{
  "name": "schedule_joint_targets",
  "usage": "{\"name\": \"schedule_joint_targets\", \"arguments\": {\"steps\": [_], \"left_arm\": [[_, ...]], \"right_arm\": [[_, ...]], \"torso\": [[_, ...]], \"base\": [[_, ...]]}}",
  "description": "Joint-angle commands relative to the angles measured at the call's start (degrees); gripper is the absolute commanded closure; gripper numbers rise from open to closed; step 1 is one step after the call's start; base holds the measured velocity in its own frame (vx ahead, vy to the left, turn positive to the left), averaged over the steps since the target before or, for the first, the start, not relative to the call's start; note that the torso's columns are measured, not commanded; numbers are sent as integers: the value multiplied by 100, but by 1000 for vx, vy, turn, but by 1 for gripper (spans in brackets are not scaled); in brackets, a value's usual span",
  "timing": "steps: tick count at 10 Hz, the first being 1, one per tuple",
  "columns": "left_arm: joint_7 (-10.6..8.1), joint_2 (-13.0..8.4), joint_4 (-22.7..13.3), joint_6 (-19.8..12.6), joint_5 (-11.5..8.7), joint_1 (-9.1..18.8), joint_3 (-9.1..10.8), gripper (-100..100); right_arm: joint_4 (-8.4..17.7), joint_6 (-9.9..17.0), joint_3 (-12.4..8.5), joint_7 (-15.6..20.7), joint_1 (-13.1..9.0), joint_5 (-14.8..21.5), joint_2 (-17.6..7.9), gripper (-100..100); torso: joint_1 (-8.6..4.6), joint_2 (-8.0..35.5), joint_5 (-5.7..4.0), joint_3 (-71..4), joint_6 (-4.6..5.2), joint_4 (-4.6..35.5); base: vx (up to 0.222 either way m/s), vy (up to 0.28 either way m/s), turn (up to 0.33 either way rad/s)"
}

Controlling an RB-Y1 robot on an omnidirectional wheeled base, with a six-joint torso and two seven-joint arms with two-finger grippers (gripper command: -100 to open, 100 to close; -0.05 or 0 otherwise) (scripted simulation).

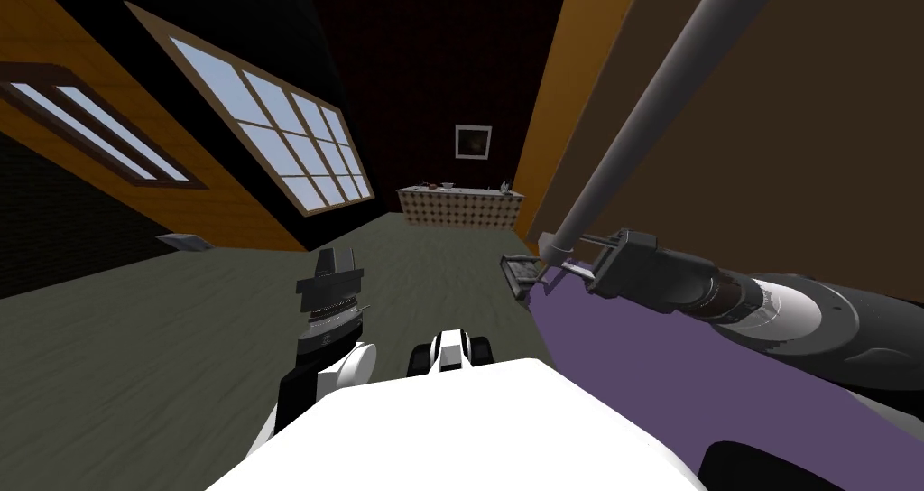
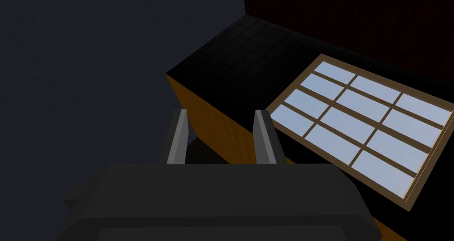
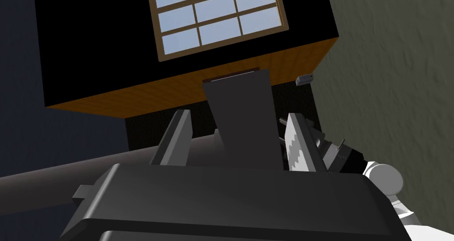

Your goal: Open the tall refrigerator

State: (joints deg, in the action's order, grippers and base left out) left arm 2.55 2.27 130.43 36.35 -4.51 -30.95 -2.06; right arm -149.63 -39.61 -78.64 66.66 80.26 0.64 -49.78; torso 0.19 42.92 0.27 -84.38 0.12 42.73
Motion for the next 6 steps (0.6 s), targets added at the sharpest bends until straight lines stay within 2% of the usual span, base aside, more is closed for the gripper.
{"name": "schedule_joint_targets", "arguments": {"steps": [1,3,4,6], "left_arm": [[0,0,0,0,0,0,0,0],[0,0,0,0,0,1,0,0],[0,0,0,0,0,1,0,0],[0,-1,0,0,0,-2,1,0]], "right_arm": [[4,-267,-5,221,-22,-229,-160,100],[-9,-455,-5,378,-20,-389,-320,100],[89,-399,-265,147,34,-425,-396,-100],[190,-391,-575,-38,63,-546,-492,-100]], "torso": [[-11,7,-2,4,2,3],[-11,12,-7,8,4,4],[-28,3,-10,1,5,3],[-53,-114,-32,-64,-9,-53]], "base": [[-227,40,75],[-249,60,66],[-106,17,22],[3,17,-7]]}}
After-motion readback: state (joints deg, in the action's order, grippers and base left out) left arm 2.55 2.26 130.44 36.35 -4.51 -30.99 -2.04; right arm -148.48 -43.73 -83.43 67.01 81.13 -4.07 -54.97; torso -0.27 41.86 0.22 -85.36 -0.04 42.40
